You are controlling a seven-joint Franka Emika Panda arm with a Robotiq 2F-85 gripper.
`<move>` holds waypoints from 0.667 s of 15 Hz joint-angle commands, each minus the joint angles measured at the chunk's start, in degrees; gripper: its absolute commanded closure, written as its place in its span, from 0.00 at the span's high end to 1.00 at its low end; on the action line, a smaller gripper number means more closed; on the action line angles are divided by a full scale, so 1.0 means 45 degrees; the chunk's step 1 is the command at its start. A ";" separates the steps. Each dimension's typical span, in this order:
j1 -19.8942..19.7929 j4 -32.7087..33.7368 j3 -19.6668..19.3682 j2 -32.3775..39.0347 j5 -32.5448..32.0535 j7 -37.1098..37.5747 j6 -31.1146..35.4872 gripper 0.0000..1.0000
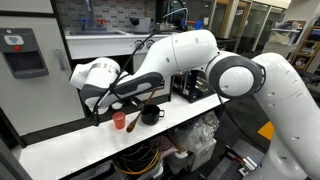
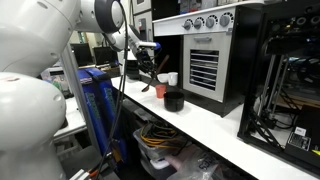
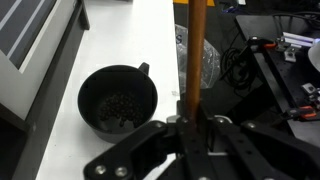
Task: Move the wooden spoon to the right, use the wooden spoon to stir the contents in the black pot, remove the spoon from the pot and place it on the right side of the counter
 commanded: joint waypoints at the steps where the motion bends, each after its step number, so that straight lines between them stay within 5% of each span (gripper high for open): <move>1: -0.0063 0.0118 0.0138 0.0073 -0.0080 0.0014 -0.0090 0.14; 5: -0.0063 0.0118 0.0138 0.0074 -0.0080 0.0014 -0.0089 0.14; 6: -0.0063 0.0118 0.0138 0.0074 -0.0080 0.0014 -0.0089 0.03; 10: 0.0146 -0.0086 -0.0079 -0.0457 -0.1400 -0.0835 -0.0283 0.03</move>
